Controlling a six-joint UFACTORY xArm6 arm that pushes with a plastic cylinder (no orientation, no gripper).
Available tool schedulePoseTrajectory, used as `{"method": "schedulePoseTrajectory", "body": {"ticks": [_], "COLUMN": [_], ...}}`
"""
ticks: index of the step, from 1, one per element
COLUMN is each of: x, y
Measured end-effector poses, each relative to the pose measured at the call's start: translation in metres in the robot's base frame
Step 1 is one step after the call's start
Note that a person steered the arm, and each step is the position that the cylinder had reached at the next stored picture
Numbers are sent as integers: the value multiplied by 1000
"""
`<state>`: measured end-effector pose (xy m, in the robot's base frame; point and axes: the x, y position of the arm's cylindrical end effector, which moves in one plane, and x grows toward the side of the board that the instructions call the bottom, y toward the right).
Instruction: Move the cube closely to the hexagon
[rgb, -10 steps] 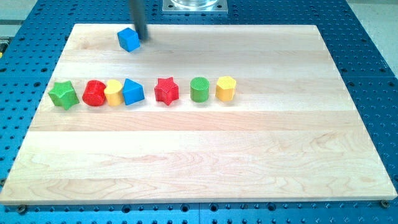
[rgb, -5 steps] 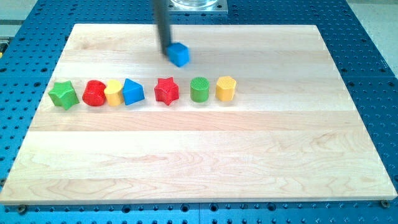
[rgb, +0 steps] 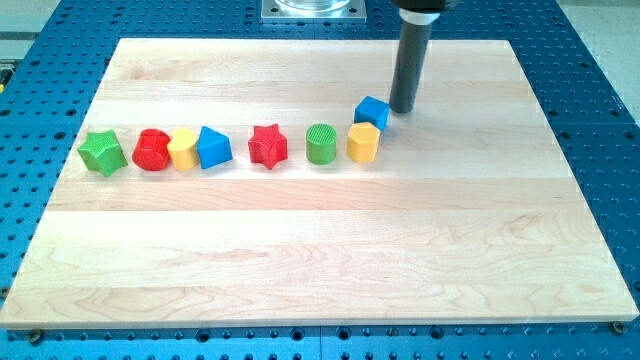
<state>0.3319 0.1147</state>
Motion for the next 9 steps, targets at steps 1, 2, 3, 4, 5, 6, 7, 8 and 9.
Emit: {"method": "schedulePoseTrajectory", "body": {"ticks": [1,2,3,4,5,6,7,8,9], "x": [-8,-8,2,16,24,26,33,30,55], "y": [-36,-64,-77,-76,-42,-4,11,40,41]}}
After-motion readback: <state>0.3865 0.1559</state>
